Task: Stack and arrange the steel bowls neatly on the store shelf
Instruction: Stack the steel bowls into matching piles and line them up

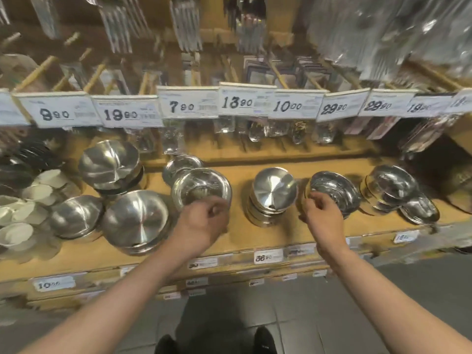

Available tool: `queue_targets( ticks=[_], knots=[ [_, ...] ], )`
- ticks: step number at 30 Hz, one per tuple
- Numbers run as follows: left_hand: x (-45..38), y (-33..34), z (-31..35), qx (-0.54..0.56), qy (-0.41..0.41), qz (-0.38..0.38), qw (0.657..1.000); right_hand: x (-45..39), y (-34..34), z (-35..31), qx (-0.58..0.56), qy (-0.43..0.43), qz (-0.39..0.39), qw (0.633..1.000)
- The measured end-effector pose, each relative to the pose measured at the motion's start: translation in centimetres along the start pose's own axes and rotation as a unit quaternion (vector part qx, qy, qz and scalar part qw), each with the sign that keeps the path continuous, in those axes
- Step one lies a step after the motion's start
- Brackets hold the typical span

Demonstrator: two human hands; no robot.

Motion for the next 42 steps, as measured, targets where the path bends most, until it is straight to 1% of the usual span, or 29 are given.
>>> queue_targets(
  ticks=[1,3,5,7,8,10,11,14,16,19,26,29,33,38,42],
  knots=[
    [-0.9,1.6,1.2,0.008,0.001,0.004,1.000,-1.6,-0.5,-0.4,0.011,-0.003,-0.017,1.000],
    [-3.1,4.7,3.3,0.005,-0.011,0.002,1.000,-4.2,-0.6,-1.0,0.022,-0.008,-0.079,0.997],
    [-5.3,7.1,4.7,-0.072,-0.030,0.001,0.997,-5.9,-0.3,-1.6,0.058,-0.023,-0.140,0.988],
    [-7.1,8.2,5.1,-0.126,-0.071,0.029,0.989,-7.1,0.1,-1.9,0.103,-0.036,-0.195,0.975],
    [-7.7,8.4,5.1,-0.128,-0.087,0.044,0.987,-7.4,0.5,-2.1,0.118,-0.045,-0.230,0.965],
    [-8.5,8.8,4.8,-0.135,-0.109,0.044,0.984,-7.8,1.6,-2.3,0.129,-0.068,-0.292,0.945],
    [-8.9,9.0,4.5,-0.143,-0.113,0.039,0.982,-8.0,2.1,-2.3,0.133,-0.081,-0.302,0.940],
    [-9.7,9.1,3.6,-0.126,-0.130,0.026,0.983,-8.8,2.7,-2.6,0.168,-0.119,-0.269,0.941],
    [-10.4,9.0,3.4,-0.119,-0.133,0.018,0.984,-9.4,3.0,-2.6,0.178,-0.114,-0.258,0.943],
    [-11.1,8.8,3.3,-0.099,-0.144,0.015,0.984,-10.3,3.4,-2.5,0.217,-0.104,-0.268,0.933],
    [-11.3,9.0,2.7,-0.066,-0.162,0.017,0.984,-10.7,3.3,-2.8,0.178,-0.075,-0.276,0.942],
    [-11.2,9.0,2.5,-0.061,-0.168,0.028,0.983,-10.5,3.1,-3.1,0.188,-0.098,-0.269,0.940],
    [-11.3,8.9,2.6,-0.083,-0.159,0.049,0.983,-10.7,2.7,-3.5,0.192,-0.123,-0.248,0.942],
    [-11.4,8.9,3.0,-0.091,-0.146,0.071,0.982,-10.7,2.5,-4.7,0.185,-0.158,-0.254,0.936],
    [-11.3,9.1,2.9,-0.092,-0.152,0.068,0.982,-10.7,2.4,-5.2,0.197,-0.169,-0.256,0.931]
  ],
)
Point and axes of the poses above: each hand's wrist, its own x-axis away from the middle knuckle, its own y-axis out of the palm, z = x × y, the point moved 4 cm from there along -x, towards the middle knuckle, and after that the axes turned 2 degrees about -x, right-handed, at the moved point
